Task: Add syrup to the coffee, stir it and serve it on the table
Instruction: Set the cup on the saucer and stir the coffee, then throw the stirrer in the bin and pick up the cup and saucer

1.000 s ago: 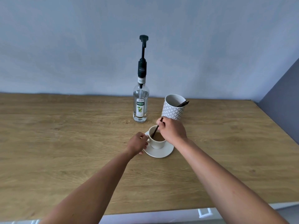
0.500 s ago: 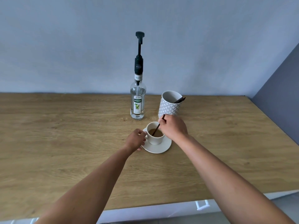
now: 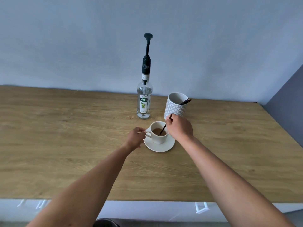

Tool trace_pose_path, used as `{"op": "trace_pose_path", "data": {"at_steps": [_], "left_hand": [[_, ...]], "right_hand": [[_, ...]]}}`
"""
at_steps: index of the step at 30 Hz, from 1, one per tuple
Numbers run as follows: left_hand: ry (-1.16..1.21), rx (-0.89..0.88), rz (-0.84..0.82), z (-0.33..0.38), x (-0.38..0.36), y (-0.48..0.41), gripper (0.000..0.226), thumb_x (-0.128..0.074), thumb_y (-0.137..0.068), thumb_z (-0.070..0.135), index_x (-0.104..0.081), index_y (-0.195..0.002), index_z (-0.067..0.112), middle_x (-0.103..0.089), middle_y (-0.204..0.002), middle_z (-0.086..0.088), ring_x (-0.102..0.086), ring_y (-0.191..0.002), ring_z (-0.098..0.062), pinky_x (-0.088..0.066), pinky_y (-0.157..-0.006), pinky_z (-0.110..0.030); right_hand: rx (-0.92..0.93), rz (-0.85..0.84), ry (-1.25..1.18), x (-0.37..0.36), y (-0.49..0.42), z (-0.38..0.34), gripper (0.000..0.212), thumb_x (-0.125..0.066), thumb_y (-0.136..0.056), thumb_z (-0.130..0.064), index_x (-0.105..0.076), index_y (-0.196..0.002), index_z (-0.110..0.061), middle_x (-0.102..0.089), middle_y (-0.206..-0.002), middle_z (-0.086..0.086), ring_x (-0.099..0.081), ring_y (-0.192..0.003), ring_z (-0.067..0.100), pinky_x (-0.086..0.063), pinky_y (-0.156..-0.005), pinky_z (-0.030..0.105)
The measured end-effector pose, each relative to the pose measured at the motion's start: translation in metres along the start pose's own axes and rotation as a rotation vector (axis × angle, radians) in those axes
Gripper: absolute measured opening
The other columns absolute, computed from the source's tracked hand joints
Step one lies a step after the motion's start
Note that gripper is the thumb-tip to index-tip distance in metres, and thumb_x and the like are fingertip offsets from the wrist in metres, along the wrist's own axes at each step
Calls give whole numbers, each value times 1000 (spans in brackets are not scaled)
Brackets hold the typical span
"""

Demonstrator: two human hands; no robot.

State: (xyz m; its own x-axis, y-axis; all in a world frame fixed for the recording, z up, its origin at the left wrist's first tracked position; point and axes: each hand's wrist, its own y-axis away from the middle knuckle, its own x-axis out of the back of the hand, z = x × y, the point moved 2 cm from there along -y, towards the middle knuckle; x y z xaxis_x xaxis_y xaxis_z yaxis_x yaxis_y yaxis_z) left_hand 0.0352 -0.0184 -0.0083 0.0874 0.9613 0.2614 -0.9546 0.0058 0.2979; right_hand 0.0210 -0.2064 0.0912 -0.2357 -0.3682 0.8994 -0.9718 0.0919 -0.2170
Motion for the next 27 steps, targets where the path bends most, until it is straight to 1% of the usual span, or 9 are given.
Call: {"op": "trace_pose_path", "data": {"at_steps": [2,5,9,11,14,16,19,23,27], "left_hand": [[10,-30,46,-6,8,6,11,-54,-97,22,-61,-104,17,-67,-92,-7,-60,-74,-20,-50,-62,-31],[-64,-61,136,-21,27,19,13,-53,-97,17,-65,-102,17,-65,-94,-8,-60,-85,-25,-52,-86,-43],[-375,-39,335,-47,67,54,26,-49,-92,27,-68,-109,31,-69,-105,1,-65,-97,-25,-51,-79,-35],[-475,-7,422,-65,86,70,31,-46,-91,27,-65,-116,32,-64,-125,0,-63,-107,-27,-49,-84,-36],[-621,58,504,-96,114,89,39,-48,-92,28,-58,-130,27,-52,-145,-4,-51,-128,-32,-40,-106,-45],[-706,97,513,-118,128,103,47,-47,-95,33,-48,-142,25,-38,-157,-7,-30,-146,-30,-21,-119,-49],[-826,107,474,-143,138,120,55,-39,-99,43,-33,-151,26,-20,-165,-5,-8,-153,-28,-6,-123,-50],[-982,78,415,-161,139,137,65,-17,-98,61,-14,-157,33,-4,-168,0,5,-154,-24,5,-123,-47],[-1065,39,380,-171,146,144,73,0,-91,69,-4,-156,39,3,-168,5,8,-154,-18,4,-124,-43]], "right_hand": [[-27,16,-48,3,2,3,28,-45,-95,-28,-69,-99,-13,-73,-97,14,-65,-92,38,-45,-78,37],[-65,57,-147,10,4,11,24,-49,-95,-26,-70,-100,-14,-73,-99,14,-64,-94,38,-46,-81,39],[-124,143,-382,21,9,20,15,-54,-93,-20,-69,-95,-17,-74,-96,10,-67,-88,36,-53,-78,40],[-160,188,-525,27,12,23,14,-53,-91,-17,-67,-92,-19,-74,-93,8,-70,-78,34,-55,-77,43],[-237,210,-796,31,23,20,12,-54,-92,-19,-62,-84,-22,-71,-80,6,-62,-45,12,-50,-58,32],[-302,152,-982,28,35,12,17,-55,-93,-20,-61,-78,-21,-67,-71,3,-54,-37,9,-43,-48,24],[-344,1,-1105,13,61,-8,18,-55,-94,-19,-64,-78,-19,-67,-67,0,-53,-37,9,-40,-42,17],[-364,-239,-1152,-23,104,-38,14,-58,-92,-17,-68,-82,-15,-66,-72,3,-55,-42,9,-42,-42,18],[-380,-401,-1143,-61,148,-59,14,-59,-93,-14,-69,-93,-3,-62,-72,6,-60,-48,13,-50,-44,24]]}}
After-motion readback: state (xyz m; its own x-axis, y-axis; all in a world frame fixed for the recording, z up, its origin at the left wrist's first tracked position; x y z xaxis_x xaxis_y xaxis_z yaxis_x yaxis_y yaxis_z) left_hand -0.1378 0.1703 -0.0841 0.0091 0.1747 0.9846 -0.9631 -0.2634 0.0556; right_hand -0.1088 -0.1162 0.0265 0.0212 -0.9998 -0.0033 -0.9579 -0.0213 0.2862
